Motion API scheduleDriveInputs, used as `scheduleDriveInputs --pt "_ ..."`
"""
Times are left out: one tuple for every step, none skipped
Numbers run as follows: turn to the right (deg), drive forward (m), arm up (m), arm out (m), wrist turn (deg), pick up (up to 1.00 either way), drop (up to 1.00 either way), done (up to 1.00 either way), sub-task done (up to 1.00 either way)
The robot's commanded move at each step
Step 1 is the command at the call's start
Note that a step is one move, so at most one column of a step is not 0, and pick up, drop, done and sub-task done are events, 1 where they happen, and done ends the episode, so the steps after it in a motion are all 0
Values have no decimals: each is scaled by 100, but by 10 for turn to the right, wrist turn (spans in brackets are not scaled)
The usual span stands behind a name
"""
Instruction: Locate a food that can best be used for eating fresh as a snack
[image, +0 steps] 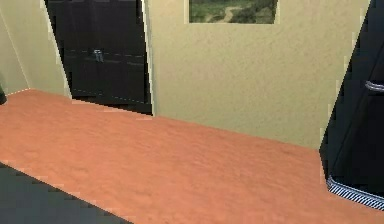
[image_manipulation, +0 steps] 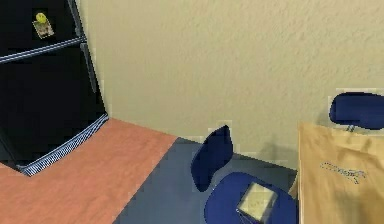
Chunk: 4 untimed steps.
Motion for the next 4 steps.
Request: scheduleDriveInputs --pt "-60 0 0 0 0 0 0 0 0" --pt "0 25 0 0 0 0 0 0 0" --pt "-90 0 0 0 0 0 0 0 0" --pt "0 50 0 0 0 0 0 0 0"
